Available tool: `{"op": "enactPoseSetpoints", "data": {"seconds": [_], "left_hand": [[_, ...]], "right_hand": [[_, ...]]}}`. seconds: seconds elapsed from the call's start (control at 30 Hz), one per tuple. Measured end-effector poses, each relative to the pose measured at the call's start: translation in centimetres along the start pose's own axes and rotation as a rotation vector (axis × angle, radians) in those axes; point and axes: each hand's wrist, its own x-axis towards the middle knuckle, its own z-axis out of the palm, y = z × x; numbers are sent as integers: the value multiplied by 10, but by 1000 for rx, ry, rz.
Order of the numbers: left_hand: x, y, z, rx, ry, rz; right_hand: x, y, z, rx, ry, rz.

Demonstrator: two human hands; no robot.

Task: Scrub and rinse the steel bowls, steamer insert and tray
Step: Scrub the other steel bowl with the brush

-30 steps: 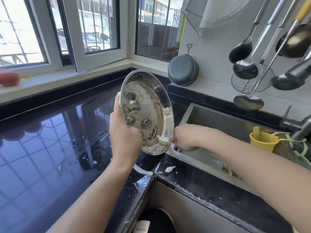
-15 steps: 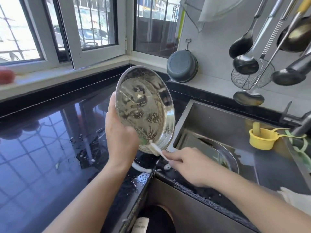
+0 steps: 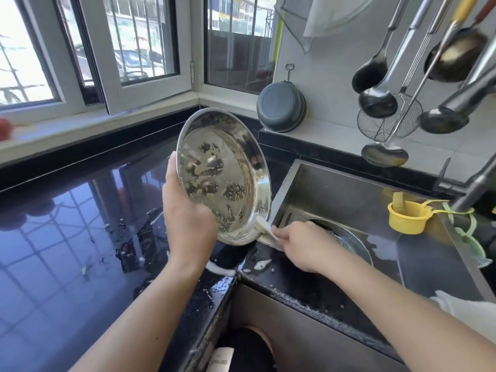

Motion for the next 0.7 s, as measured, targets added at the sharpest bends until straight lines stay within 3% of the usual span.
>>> {"op": "enactPoseSetpoints", "data": {"seconds": [0.2, 0.4, 0.6, 0.7], "left_hand": [[4, -2, -6, 11, 19, -11], [3, 0, -2, 38, 1, -5], [6, 3, -7, 48, 12, -2], [5, 7, -8, 65, 8, -9]], "right_hand": [[-34, -26, 5, 79, -147, -220], [2, 7, -8, -83, -19, -35], [-13, -15, -10, -112, -191, -197], [7, -6, -23, -165, -136, -126]]}}
